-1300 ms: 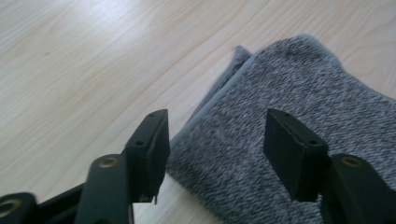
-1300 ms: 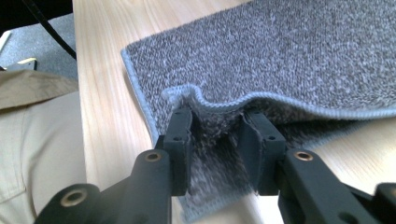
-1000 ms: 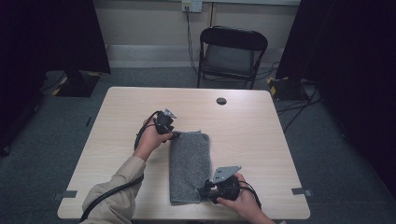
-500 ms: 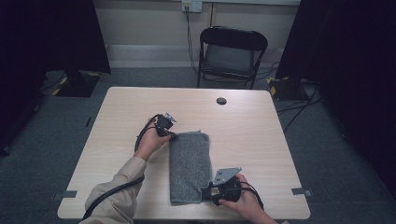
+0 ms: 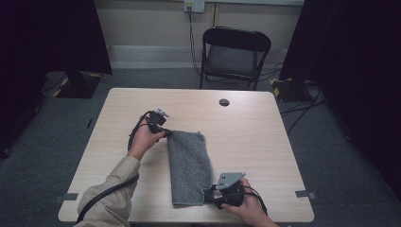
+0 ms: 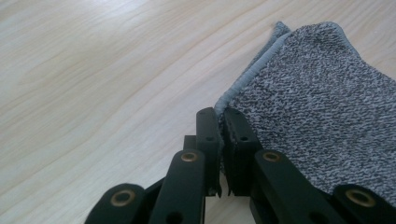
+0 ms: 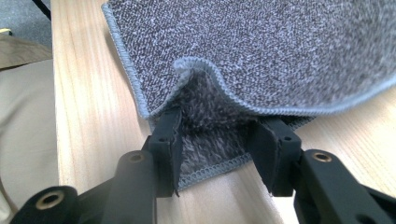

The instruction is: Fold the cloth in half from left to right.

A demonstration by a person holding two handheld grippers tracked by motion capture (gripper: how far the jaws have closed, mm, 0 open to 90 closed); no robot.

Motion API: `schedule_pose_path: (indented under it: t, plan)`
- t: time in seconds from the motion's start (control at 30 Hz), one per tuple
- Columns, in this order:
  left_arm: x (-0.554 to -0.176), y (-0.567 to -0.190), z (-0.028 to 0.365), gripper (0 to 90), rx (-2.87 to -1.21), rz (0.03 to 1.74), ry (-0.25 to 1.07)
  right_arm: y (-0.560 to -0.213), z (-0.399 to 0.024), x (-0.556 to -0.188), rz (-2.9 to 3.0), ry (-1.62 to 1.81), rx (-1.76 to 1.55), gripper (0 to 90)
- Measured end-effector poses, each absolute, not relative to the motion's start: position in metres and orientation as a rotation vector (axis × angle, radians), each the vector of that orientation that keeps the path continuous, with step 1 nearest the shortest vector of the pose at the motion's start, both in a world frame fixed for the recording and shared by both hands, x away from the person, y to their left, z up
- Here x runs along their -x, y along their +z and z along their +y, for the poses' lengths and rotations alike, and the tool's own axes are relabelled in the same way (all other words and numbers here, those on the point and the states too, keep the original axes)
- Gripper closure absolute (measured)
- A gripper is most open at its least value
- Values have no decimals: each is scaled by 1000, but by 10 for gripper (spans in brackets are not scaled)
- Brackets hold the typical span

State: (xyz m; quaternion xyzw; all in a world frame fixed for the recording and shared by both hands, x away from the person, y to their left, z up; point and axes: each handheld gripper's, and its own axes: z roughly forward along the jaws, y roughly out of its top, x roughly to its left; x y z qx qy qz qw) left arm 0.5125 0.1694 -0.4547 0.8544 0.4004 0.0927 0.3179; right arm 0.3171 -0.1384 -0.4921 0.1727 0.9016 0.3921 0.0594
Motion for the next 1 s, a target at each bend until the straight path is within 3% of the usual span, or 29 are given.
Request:
schedule_pose_path:
  t: [0.07, 0.23, 0.57, 0.87, 1.0]
  plan:
    - [-512, -456, 172, 811, -2243, 1054, 253, -492, -139, -317, 2728, 1195, -527, 554]
    - [-510, -461, 178, 798, -2252, 1073, 264, -493, -140, -319, 2735, 1220, -561, 540]
    - [-504, -462, 175, 718, -2237, 1048, 262, -481, -145, -323, 2733, 1223, -574, 444]
    - [-501, -467, 172, 725, -2229, 1047, 275, -470, -170, -328, 2703, 1199, -612, 466]
    - [-502, -465, 171, 686, -2207, 1073, 274, -466, -176, -334, 2672, 1232, -644, 465]
